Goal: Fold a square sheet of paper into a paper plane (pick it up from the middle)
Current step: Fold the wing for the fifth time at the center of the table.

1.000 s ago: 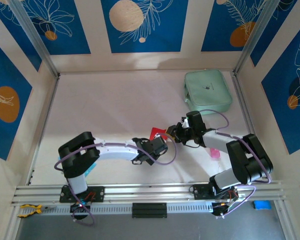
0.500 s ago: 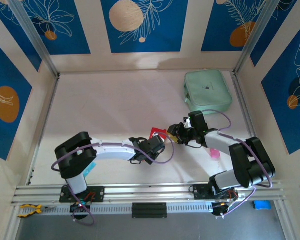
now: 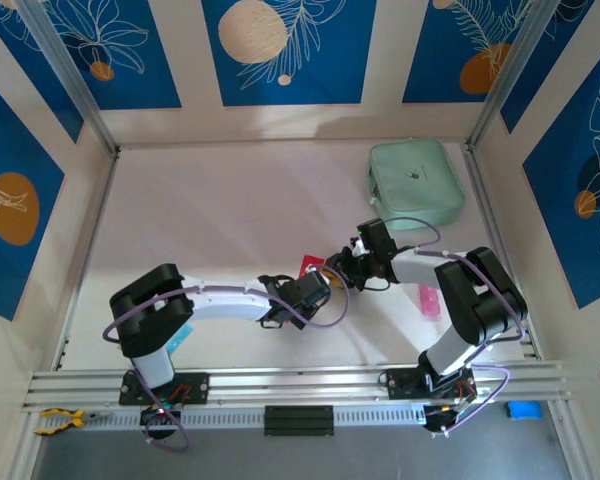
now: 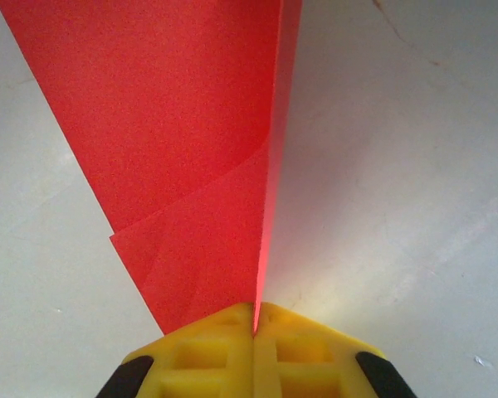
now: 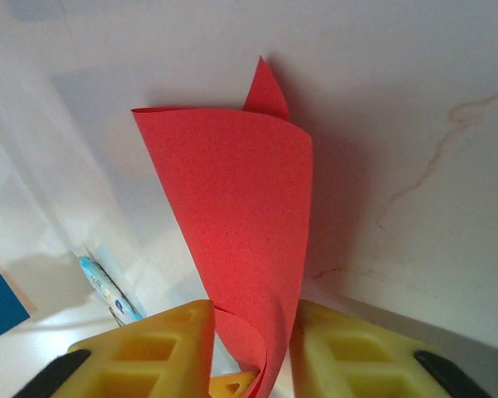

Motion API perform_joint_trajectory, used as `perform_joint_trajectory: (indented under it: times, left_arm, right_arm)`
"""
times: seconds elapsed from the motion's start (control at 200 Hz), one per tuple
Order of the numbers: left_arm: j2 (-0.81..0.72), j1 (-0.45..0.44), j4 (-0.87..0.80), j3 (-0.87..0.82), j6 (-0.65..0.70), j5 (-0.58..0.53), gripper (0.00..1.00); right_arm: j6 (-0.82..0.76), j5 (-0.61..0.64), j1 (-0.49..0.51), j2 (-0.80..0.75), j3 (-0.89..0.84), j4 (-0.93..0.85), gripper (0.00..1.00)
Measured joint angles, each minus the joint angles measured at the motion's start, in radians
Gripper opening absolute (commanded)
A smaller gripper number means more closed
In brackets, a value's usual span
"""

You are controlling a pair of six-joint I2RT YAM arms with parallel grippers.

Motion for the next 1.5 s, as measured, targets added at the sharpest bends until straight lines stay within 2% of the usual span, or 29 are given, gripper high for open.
perform_joint_trajectory:
  times: [0.27, 0.41, 0.625, 1.02, 1.41, 1.5]
  left_arm:
    - [0.0, 0.0, 0.0, -0.004, 0.003, -0.001, 0.07]
    - [0.0, 0.0, 0.0, -0.004, 0.003, -0.003, 0.12]
    - [0.0, 0.0, -0.002, -0.004, 0.005, -0.011, 0.14]
    - [0.0, 0.0, -0.008, -0.004, 0.004, -0.035, 0.14]
    - [0.0, 0.0, -0.008, -0.004, 0.012, -0.038, 0.01]
    - [-0.002, 0.0, -0.008, -0.004, 0.011, -0.038, 0.0]
  right_arm:
    - [0.011, -0.001, 0.0, 0.001, -0.001, 0.004, 0.08]
    - [0.018, -0.005, -0.002, -0.006, -0.005, 0.01, 0.05]
    - [0.036, -0.019, -0.004, -0.013, -0.018, 0.045, 0.04]
    - [0.055, -0.023, -0.007, -0.034, -0.035, 0.062, 0.01]
    - [0.06, -0.023, -0.007, -0.039, -0.037, 0.064, 0.01]
    - [0.06, -0.023, -0.007, -0.039, -0.037, 0.064, 0.05]
